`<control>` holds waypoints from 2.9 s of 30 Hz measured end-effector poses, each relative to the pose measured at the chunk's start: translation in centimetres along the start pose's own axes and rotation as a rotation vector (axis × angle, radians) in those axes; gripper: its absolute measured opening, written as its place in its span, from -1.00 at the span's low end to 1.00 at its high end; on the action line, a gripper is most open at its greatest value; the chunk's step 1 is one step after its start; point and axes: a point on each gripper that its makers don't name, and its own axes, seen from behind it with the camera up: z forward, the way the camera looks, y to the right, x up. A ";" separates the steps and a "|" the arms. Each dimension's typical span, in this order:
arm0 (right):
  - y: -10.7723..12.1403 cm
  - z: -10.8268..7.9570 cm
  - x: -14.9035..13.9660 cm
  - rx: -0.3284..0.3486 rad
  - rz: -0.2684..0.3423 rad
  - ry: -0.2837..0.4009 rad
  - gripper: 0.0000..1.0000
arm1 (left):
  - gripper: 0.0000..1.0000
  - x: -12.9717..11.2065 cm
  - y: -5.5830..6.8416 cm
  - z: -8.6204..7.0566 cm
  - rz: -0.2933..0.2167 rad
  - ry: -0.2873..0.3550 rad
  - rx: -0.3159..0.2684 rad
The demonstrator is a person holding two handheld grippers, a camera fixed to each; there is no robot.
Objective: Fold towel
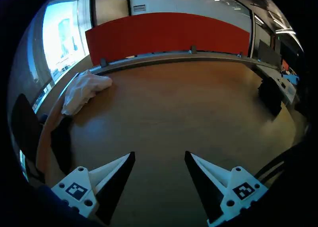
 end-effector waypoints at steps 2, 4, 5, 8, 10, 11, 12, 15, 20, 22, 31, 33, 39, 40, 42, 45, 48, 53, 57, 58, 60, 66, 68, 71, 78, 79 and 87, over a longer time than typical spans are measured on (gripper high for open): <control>-0.1 -0.3 1.2 -0.001 0.016 0.048 0.93 | 0.85 0.1 0.0 -0.1 0.001 0.003 0.001; -0.1 -0.6 2.4 -0.004 0.028 0.095 0.93 | 0.85 0.3 -0.1 -0.1 0.003 0.006 0.002; -0.1 -0.7 2.9 -0.006 0.031 0.117 0.93 | 0.85 0.3 -0.1 -0.2 0.003 0.007 0.003; -0.2 -1.3 4.7 -0.017 0.041 0.187 0.93 | 0.85 0.5 -0.2 -0.3 0.006 0.010 0.004; -0.2 -1.7 5.6 -0.021 0.044 0.227 0.93 | 0.85 0.5 -0.3 -0.3 0.005 0.011 0.005; -0.3 -1.8 6.0 -0.021 0.044 0.243 0.93 | 0.85 0.5 -0.3 -0.3 0.005 0.012 0.006; -0.4 -1.9 6.3 -0.022 0.044 0.259 0.93 | 0.85 0.5 -0.3 -0.4 0.004 0.013 0.006; -0.5 -2.1 7.0 -0.021 0.039 0.285 0.95 | 0.85 0.6 -0.3 -0.4 -0.004 0.021 0.006; -1.1 -2.3 7.7 -0.013 0.031 0.299 0.96 | 0.85 1.6 -0.5 -0.6 -0.022 0.054 0.010; -1.4 -2.3 8.0 -0.008 0.029 0.302 0.96 | 0.85 2.4 -0.9 -0.6 -0.033 0.079 0.017; -2.8 -2.7 9.3 0.009 0.028 0.315 0.98 | 0.85 9.3 -3.3 -1.9 -0.099 0.294 0.052; -3.2 -2.8 9.5 0.015 0.028 0.316 0.98 | 0.85 10.9 -3.9 -2.4 -0.111 0.348 0.063; -4.1 -2.9 9.8 0.024 0.020 0.321 0.98 | 0.85 14.4 -5.8 -3.7 -0.128 0.471 0.110; -4.2 -2.9 9.8 0.025 0.020 0.322 0.98 | 0.85 14.6 -6.0 -3.7 -0.130 0.479 0.116; -4.5 -2.9 9.9 0.025 0.019 0.326 0.98 | 0.85 15.0 -6.3 -3.8 -0.131 0.494 0.126; -5.1 -3.1 10.2 0.028 0.022 0.336 0.98 | 0.84 15.4 -6.5 -4.0 -0.137 0.506 0.125; -6.1 -3.5 10.9 0.033 0.028 0.353 0.98 | 0.85 15.7 -6.6 -4.1 -0.140 0.520 0.122; -8.8 -3.9 12.1 0.052 0.033 0.379 0.98 | 0.85 16.4 -6.6 -4.3 -0.143 0.535 0.116; -11.3 -4.1 12.9 0.065 0.029 0.392 0.99 | 0.85 17.0 -6.7 -4.6 -0.149 0.552 0.111; -12.0 -4.0 13.1 0.069 0.027 0.392 0.99 | 0.85 17.2 -6.7 -4.7 -0.150 0.556 0.111; -13.3 -4.0 13.3 0.076 0.023 0.392 0.99 | 0.84 17.5 -6.9 -4.8 -0.152 0.563 0.110; -16.7 -3.6 13.8 0.091 0.008 0.387 0.99 | 0.85 17.8 -7.5 -5.4 -0.160 0.580 0.114; -17.5 -3.6 14.0 0.085 0.011 0.384 0.99 | 0.84 18.0 -7.7 -5.6 -0.166 0.590 0.116; -18.9 -3.6 14.3 0.086 0.008 0.385 0.98 | 0.85 18.1 -8.1 -6.0 -0.172 0.600 0.120; -21.1 -3.4 14.4 0.088 -0.009 0.381 1.00 | 0.85 18.6 -8.4 -6.5 -0.166 0.615 0.120; -21.3 -3.4 14.6 0.088 -0.006 0.381 0.99 | 0.85 18.6 -8.5 -6.5 -0.167 0.614 0.120; -21.9 -3.7 14.9 0.084 0.003 0.379 0.99 | 0.85 18.6 -9.1 -6.5 -0.178 0.620 0.139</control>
